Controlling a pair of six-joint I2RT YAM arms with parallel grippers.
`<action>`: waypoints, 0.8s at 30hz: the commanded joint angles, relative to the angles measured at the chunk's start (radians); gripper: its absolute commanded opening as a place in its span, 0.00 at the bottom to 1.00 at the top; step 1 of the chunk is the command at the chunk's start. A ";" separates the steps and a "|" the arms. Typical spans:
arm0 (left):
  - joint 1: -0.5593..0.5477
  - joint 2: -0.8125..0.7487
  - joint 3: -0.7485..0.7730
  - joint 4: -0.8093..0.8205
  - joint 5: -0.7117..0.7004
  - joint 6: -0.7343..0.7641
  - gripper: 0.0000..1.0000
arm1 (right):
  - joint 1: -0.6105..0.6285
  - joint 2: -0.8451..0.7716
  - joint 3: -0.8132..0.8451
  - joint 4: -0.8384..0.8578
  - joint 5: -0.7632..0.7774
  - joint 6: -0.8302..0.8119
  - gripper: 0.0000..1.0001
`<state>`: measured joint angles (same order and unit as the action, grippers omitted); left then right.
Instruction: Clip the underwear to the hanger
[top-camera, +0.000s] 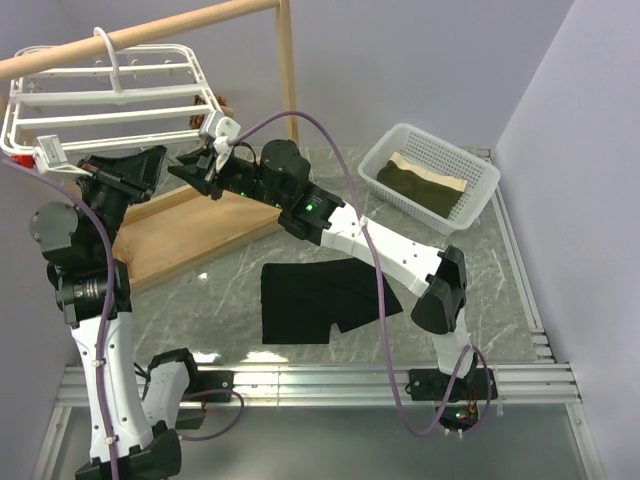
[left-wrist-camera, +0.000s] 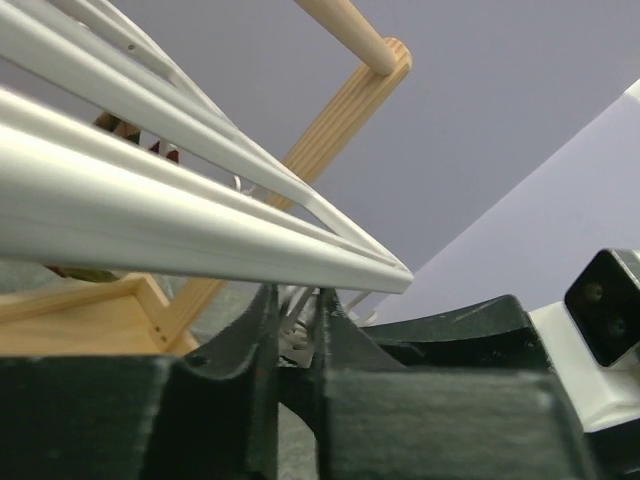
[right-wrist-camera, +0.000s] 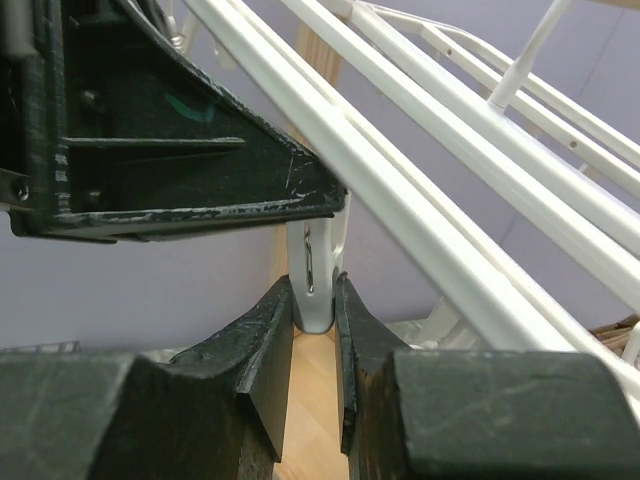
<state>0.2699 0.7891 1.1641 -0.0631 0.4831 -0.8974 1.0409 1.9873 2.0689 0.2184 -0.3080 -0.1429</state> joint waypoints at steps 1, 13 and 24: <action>0.000 -0.007 -0.007 0.048 0.014 -0.012 0.06 | 0.002 -0.022 0.016 0.039 -0.014 0.012 0.00; 0.002 0.007 0.002 0.054 0.031 -0.012 0.00 | 0.001 -0.123 -0.142 -0.005 -0.017 0.000 0.55; 0.000 0.012 0.006 0.055 0.031 -0.012 0.00 | -0.025 -0.476 -0.679 -0.191 -0.043 0.017 0.51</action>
<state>0.2703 0.7967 1.1595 -0.0452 0.5072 -0.9035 1.0225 1.6054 1.4757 0.0906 -0.3500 -0.1349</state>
